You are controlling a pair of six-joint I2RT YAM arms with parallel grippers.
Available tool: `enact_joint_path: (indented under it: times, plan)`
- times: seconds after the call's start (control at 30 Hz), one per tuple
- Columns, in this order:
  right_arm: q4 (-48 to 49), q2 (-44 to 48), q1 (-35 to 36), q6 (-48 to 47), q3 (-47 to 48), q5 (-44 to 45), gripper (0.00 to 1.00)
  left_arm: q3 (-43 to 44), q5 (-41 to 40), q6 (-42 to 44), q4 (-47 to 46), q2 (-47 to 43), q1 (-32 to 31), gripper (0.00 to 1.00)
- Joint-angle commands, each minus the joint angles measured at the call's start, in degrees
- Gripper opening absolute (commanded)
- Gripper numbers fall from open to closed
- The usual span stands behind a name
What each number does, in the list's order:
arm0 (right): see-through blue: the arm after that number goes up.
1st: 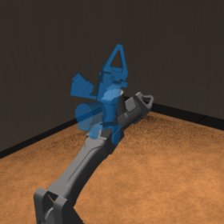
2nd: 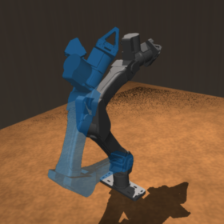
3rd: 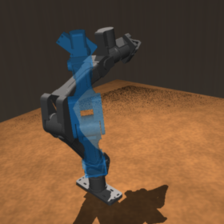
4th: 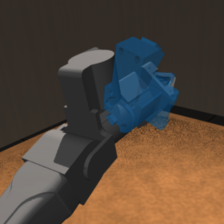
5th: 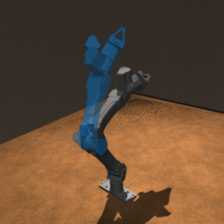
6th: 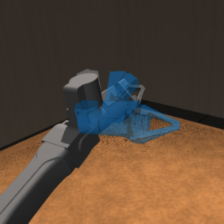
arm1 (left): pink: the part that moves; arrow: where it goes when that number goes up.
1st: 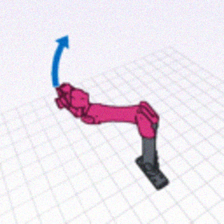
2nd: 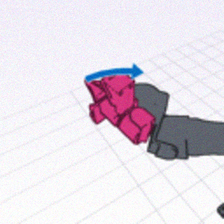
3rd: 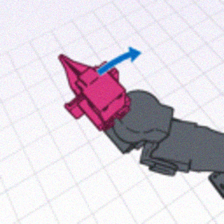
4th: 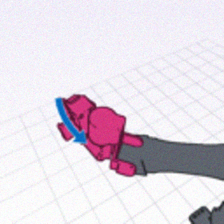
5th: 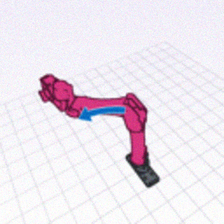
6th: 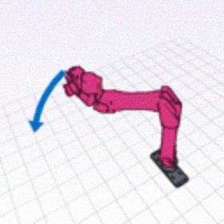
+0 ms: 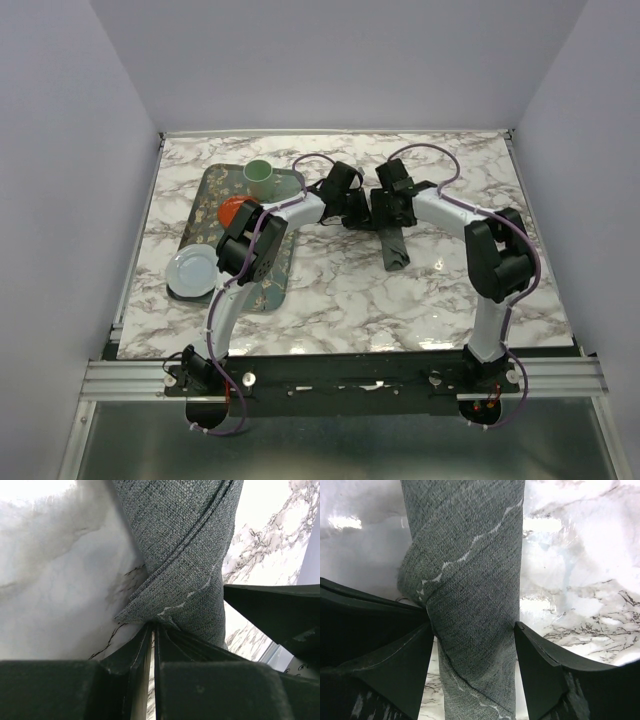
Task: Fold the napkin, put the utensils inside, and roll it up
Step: Roll the napkin with the utensil
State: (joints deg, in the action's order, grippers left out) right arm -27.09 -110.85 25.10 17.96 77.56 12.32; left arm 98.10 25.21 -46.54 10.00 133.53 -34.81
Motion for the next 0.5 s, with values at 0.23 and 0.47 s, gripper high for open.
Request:
enact_joint_path:
  times: [0.23,0.47]
  plan:
    - [-0.59,-1.21,2.05,0.32,-3.56,6.31,0.69,0.68,-1.83,0.67,2.22,1.2,0.62,0.15]
    - [2.22,0.28,0.13,0.5,-5.22,1.68,0.5,2.0,-1.57,0.84,3.01,1.64,0.62,0.15]
